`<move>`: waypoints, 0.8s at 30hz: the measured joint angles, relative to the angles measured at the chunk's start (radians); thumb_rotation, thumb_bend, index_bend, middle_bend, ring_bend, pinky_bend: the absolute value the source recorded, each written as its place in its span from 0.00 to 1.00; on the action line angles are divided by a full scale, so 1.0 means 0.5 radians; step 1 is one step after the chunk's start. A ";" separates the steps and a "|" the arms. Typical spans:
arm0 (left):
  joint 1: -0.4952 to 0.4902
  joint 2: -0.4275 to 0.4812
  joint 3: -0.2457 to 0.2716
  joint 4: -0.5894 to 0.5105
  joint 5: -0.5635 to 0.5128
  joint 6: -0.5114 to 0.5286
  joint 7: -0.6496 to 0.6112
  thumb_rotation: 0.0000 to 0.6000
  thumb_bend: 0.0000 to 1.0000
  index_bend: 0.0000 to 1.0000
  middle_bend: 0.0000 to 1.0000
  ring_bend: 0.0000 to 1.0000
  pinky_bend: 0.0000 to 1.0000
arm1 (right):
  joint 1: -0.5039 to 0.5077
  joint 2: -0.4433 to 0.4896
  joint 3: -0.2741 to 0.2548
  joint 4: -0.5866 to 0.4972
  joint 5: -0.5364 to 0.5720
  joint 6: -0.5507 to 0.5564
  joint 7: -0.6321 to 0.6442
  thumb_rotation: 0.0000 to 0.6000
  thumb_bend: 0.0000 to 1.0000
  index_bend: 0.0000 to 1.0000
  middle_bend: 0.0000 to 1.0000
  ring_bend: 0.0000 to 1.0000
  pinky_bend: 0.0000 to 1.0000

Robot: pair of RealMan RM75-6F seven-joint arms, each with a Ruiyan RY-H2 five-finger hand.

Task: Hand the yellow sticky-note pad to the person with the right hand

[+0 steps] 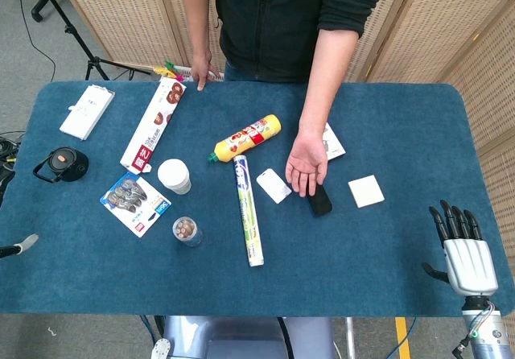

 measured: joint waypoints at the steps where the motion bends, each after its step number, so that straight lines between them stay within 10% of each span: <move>1: 0.002 0.001 0.001 -0.003 0.000 0.002 0.000 1.00 0.00 0.00 0.00 0.00 0.00 | 0.001 0.000 -0.001 0.003 0.000 -0.003 0.002 1.00 0.00 0.02 0.00 0.00 0.05; 13: 0.002 -0.009 -0.003 -0.006 -0.026 0.001 0.021 1.00 0.00 0.00 0.00 0.00 0.00 | 0.146 -0.060 0.014 0.200 -0.003 -0.247 0.221 1.00 0.00 0.05 0.00 0.00 0.04; 24: -0.036 -0.048 -0.029 -0.007 -0.142 -0.064 0.130 1.00 0.00 0.00 0.00 0.00 0.00 | 0.666 -0.312 0.100 0.978 -0.023 -0.912 0.894 1.00 0.00 0.15 0.00 0.00 0.04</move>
